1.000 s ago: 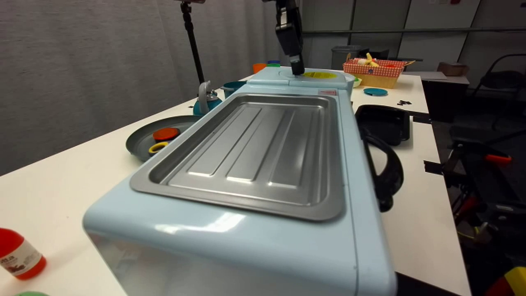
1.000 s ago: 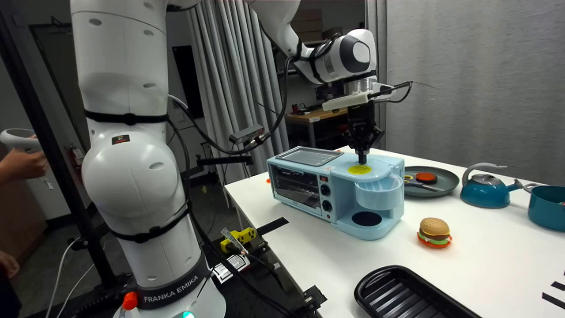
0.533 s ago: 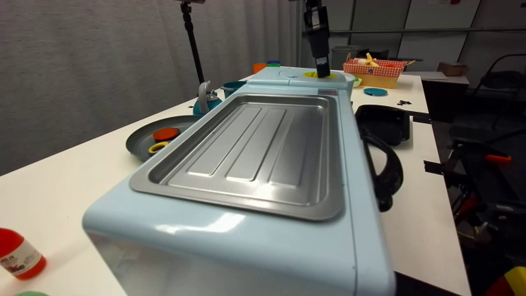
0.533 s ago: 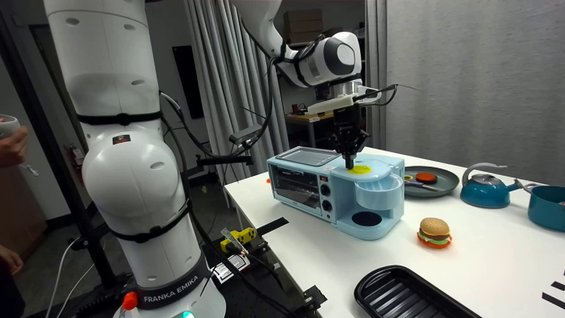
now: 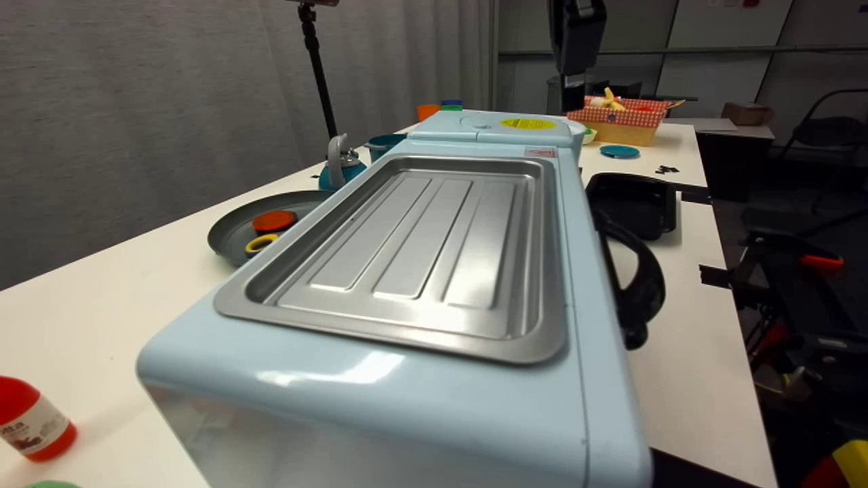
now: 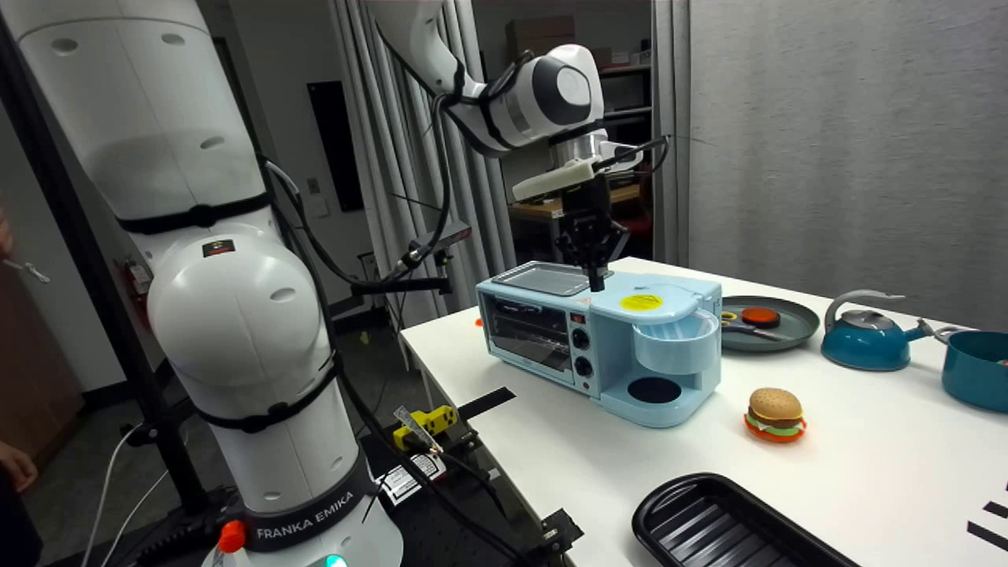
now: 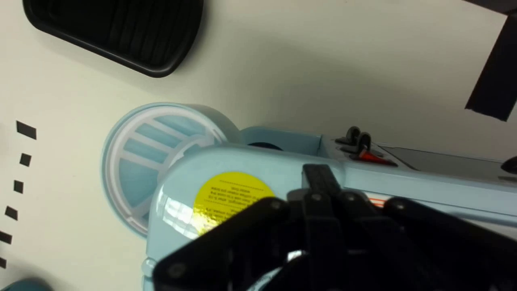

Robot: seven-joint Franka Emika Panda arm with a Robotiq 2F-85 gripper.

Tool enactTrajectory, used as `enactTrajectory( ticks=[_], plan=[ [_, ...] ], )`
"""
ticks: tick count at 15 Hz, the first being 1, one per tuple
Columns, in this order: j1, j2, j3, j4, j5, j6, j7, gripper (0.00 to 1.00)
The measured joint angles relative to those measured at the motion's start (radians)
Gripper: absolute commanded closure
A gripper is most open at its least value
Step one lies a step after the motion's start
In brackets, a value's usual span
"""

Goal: Press the button on the right side of the breakfast station

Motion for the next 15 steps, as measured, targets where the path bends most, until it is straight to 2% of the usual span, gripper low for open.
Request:
enactTrajectory(
  ticks=[4, 5, 7, 15],
  plan=[
    [0.003, -0.097, 0.019, -0.052, -0.026, 0.031, 0.0, 1.0],
    [0.003, -0.119, 0.023, -0.062, -0.031, 0.038, 0.0, 0.74],
    [0.003, -0.156, 0.03, -0.08, -0.035, 0.054, 0.0, 0.68],
    [0.004, -0.22, 0.048, -0.126, -0.091, 0.139, 0.0, 0.08]
  ],
)
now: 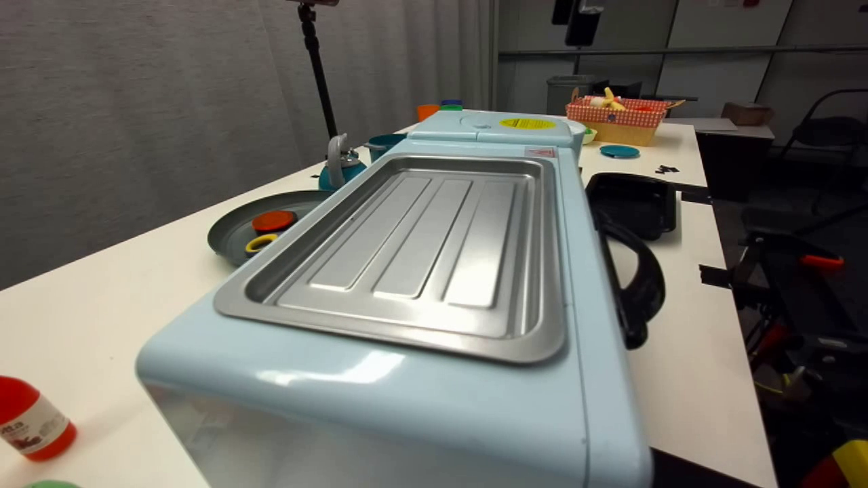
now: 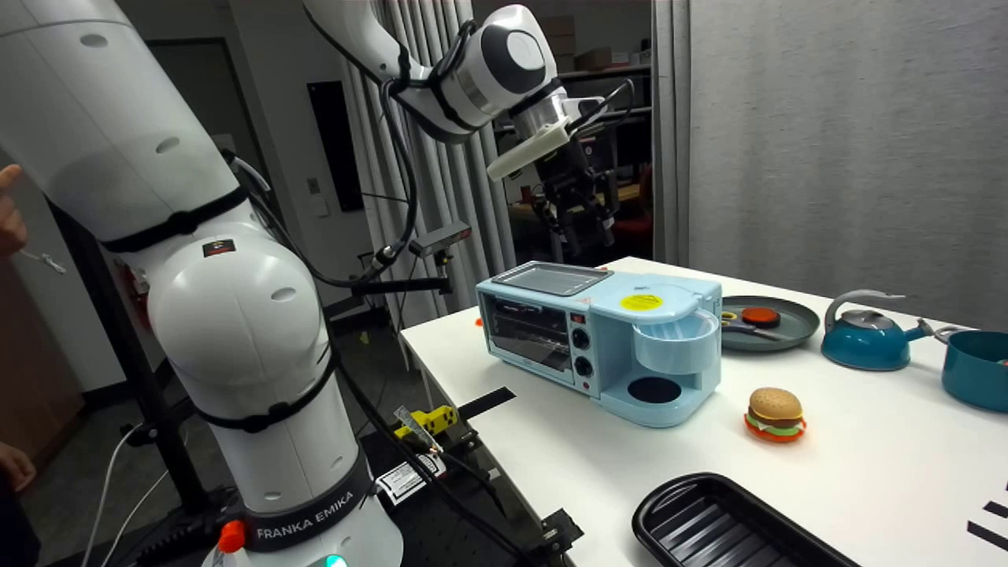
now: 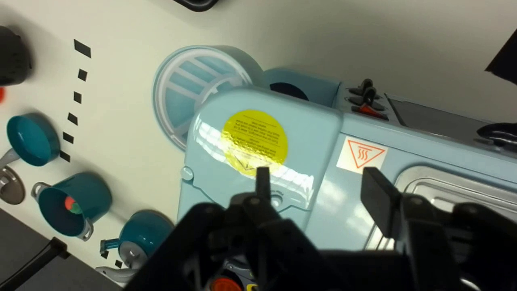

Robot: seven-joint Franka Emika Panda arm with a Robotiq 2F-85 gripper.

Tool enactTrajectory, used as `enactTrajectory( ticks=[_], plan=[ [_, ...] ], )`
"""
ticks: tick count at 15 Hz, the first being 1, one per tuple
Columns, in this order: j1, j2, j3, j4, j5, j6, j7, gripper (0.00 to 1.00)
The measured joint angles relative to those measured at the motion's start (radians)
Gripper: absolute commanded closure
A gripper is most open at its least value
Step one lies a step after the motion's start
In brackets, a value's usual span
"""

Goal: Press the button on the right side of the breakfast station

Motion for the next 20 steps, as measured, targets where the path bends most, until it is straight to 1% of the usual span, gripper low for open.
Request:
enactTrajectory(
  ticks=[1, 2, 20],
  plan=[
    [0.0, 0.0, 0.001, -0.002, -0.004, 0.006, 0.0, 0.01],
    [0.0, 0.0, 0.001, -0.003, -0.007, 0.01, 0.0, 0.0],
    [0.0, -0.001, 0.001, -0.016, -0.01, 0.017, 0.0, 0.0]
  ],
)
